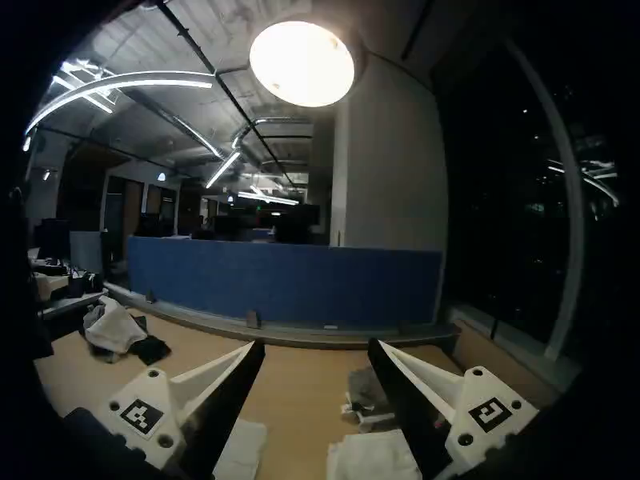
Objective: Fold towel
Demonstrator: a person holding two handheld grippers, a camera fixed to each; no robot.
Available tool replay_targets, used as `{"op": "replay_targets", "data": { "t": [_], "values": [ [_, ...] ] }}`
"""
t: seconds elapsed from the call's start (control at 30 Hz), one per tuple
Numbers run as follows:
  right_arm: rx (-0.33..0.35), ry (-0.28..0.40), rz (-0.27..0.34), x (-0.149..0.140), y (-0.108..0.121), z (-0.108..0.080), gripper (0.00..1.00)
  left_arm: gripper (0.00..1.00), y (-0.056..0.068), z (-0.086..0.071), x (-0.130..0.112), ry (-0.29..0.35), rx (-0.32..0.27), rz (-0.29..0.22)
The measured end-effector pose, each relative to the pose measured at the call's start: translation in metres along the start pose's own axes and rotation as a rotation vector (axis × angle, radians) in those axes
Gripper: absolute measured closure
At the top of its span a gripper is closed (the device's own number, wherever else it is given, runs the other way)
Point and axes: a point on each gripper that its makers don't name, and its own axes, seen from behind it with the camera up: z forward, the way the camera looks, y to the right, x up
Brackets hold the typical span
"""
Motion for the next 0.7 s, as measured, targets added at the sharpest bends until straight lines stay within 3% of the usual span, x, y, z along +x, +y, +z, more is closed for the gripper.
{"op": "replay_targets", "data": {
  "t": [0.17, 0.3, 0.5, 0.7],
  "values": [
    [0.071, -0.071, -0.022, -0.005, -0.016, -0.006, 0.00, 0.04, 0.013, -0.007, -0.008, -0.063, -0.093, 0.002],
    [0.145, -0.145, -0.074, -0.013, -0.033, -0.014, 0.00, 0.04, 0.022, -0.012, -0.017, -0.112, -0.158, 0.051],
    [0.271, -0.266, -0.159, -0.027, -0.059, -0.029, 0.00, 0.04, 0.052, -0.026, -0.040, -0.213, -0.301, 0.131],
    [0.388, -0.364, -0.200, -0.041, -0.079, -0.047, 0.00, 0.03, 0.078, -0.045, -0.072, -0.338, -0.437, 0.146]
  ]
}}
